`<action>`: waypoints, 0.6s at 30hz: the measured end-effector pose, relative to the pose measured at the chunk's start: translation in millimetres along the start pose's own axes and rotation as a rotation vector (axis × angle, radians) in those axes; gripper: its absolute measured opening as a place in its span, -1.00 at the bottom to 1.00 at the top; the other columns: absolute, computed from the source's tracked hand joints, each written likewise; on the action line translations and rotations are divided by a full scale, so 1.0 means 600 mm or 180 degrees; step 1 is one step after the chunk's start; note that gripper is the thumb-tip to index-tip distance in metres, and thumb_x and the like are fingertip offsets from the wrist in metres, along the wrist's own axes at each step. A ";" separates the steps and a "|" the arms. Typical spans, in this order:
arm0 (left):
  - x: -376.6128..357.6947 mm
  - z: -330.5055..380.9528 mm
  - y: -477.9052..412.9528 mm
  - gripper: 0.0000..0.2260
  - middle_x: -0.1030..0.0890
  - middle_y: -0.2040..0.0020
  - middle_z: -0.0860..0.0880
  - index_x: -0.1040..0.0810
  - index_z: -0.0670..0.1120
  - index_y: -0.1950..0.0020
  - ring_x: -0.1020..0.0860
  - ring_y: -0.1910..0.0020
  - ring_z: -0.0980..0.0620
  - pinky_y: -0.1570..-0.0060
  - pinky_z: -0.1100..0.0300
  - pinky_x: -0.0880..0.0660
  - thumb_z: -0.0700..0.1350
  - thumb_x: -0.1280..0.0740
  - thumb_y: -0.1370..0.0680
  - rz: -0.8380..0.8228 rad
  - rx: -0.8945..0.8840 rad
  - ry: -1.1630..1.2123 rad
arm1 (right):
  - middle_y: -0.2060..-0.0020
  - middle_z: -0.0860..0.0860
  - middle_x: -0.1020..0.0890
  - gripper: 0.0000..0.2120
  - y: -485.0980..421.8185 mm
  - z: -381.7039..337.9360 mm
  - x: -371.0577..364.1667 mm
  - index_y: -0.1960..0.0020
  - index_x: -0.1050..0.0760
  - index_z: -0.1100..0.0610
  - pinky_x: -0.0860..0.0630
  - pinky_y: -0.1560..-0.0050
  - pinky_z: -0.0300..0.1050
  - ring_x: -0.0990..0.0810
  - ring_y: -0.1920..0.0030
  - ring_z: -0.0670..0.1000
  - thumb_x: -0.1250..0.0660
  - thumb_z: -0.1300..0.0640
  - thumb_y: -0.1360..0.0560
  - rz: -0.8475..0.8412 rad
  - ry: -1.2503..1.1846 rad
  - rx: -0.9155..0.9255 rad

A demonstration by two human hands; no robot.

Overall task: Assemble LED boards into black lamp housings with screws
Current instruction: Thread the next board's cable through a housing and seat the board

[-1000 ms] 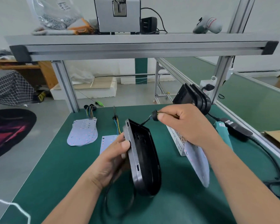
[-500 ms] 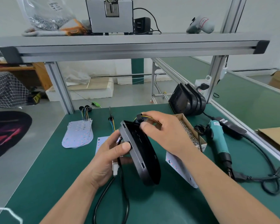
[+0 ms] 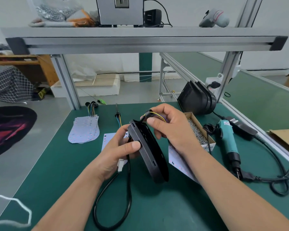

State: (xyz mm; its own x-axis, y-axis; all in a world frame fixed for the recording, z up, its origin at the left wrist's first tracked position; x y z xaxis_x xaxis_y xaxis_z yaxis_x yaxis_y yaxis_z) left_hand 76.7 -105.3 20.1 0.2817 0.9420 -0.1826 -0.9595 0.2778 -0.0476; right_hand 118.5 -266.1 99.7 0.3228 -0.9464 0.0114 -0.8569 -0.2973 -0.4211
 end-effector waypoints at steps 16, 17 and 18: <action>0.010 0.026 0.004 -0.23 -0.60 -0.36 -0.31 -0.36 -0.06 -0.59 -0.58 -0.33 -0.27 -0.45 -0.29 -0.43 -0.05 -0.50 -0.40 0.0088 -0.0234 -0.0182 | 0.09 -0.05 -0.77 -0.84 -0.010 -0.004 -0.006 -0.03 -0.71 -0.01 -0.61 -0.05 -0.06 -0.68 0.08 -0.09 -0.50 0.21 -0.50 -0.0324 0.0975 -0.0114; 0.009 0.027 0.003 -0.22 -0.60 -0.36 -0.30 -0.36 -0.07 -0.60 -0.56 -0.34 -0.26 -0.47 -0.30 -0.40 -0.05 -0.51 -0.39 0.0073 -0.0256 -0.0215 | 0.09 -0.02 -0.77 -0.85 -0.010 -0.006 -0.007 -0.02 -0.71 -0.01 -0.62 -0.08 0.04 -0.67 0.09 -0.06 -0.49 0.20 -0.50 -0.0335 0.1029 -0.0100; 0.008 0.026 0.003 -0.22 -0.61 -0.36 -0.27 -0.37 -0.07 -0.60 -0.55 -0.35 -0.25 -0.48 -0.30 -0.38 -0.06 -0.51 -0.39 0.0053 -0.0270 -0.0238 | 0.10 0.00 -0.77 -0.85 -0.010 -0.007 -0.007 -0.01 -0.71 -0.02 -0.63 -0.10 0.10 -0.67 0.10 -0.04 -0.49 0.19 -0.50 -0.0337 0.1058 -0.0093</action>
State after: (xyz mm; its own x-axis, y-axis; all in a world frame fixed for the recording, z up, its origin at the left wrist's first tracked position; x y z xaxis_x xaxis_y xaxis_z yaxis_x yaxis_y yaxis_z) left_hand 76.2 -97.2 34.7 0.2623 0.9586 -0.1104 -0.9602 0.2479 -0.1287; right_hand 120.6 -260.8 106.3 0.2660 -0.8980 0.3505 -0.8384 -0.3949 -0.3756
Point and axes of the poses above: each hand's wrist, its own y-axis away from the middle knuckle, its own x-axis out of the back of the hand, z = x × y, the point moved 9 cm from there along -y, towards the middle knuckle
